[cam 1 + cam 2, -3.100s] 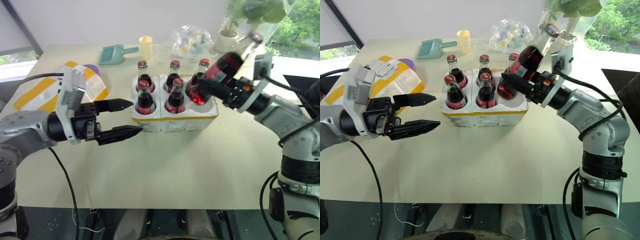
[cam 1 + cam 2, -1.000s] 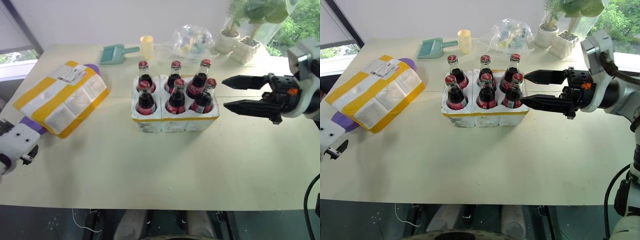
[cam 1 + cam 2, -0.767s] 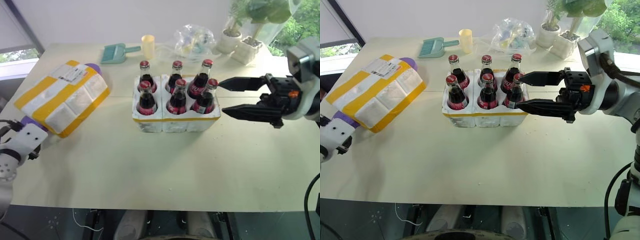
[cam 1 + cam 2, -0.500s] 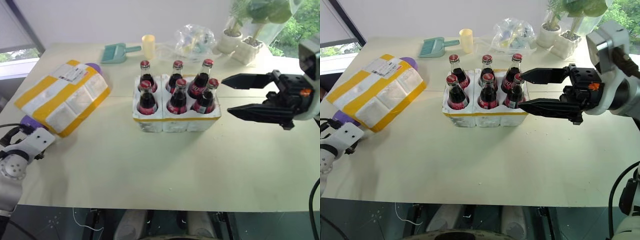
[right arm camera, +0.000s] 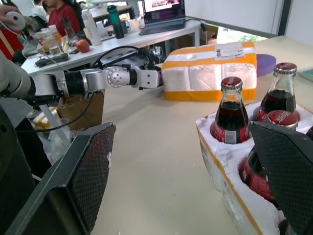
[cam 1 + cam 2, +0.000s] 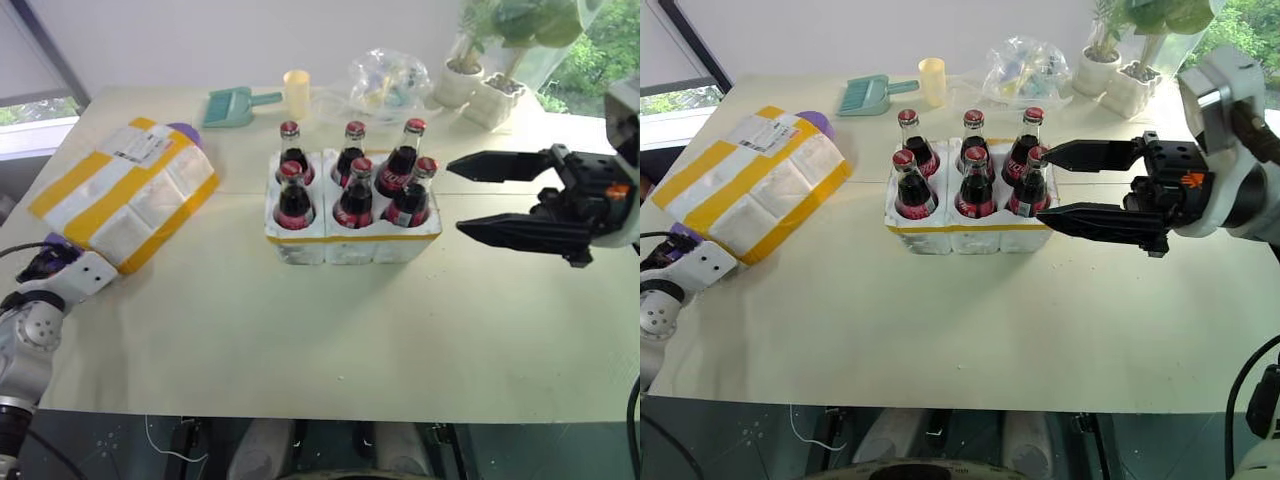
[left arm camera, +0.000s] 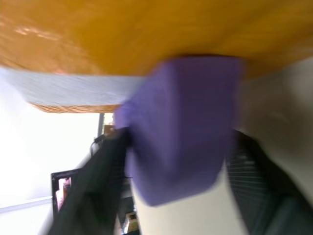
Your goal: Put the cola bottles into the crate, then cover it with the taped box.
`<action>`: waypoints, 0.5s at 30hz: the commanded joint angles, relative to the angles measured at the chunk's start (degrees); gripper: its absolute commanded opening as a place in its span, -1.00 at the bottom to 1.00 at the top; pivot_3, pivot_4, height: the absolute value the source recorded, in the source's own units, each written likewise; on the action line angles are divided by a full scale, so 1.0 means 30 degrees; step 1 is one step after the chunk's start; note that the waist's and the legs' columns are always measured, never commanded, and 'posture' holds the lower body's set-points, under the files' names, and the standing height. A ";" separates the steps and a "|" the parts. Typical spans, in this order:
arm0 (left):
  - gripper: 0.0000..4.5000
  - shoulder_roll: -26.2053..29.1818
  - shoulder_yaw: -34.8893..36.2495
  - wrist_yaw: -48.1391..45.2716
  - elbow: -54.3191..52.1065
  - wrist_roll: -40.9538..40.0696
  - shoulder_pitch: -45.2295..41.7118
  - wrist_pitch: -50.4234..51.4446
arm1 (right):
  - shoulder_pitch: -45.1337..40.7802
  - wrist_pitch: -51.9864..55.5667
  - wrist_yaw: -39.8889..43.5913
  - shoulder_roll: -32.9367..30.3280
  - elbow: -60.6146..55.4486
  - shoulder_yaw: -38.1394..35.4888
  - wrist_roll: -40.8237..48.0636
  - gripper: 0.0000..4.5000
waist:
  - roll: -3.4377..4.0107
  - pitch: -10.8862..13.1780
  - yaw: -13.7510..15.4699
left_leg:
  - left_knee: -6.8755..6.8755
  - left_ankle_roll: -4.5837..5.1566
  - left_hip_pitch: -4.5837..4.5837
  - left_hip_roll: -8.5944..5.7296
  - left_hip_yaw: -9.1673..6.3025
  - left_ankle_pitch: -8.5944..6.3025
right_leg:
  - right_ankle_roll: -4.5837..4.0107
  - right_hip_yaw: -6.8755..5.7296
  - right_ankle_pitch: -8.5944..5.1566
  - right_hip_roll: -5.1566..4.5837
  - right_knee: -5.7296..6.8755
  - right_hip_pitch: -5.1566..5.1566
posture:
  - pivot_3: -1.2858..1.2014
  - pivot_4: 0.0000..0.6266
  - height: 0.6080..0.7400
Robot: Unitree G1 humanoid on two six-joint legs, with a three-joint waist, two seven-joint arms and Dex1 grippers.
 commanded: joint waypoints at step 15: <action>-0.69 0.4236 0.2918 -0.1449 -0.1283 -0.1001 -0.4223 -0.1939 | 0.1475 -0.1074 0.0504 -0.1225 0.0436 -0.0255 -0.1178 1.00 | -0.0077 -0.0016 0.0048 | 0.0028 0.0000 -0.0047 0.0000 -0.0004 0.0002 | -0.0001 -0.0015 0.0001 0.0002 0.0001 -0.0030 | 0.03 -0.52 1.00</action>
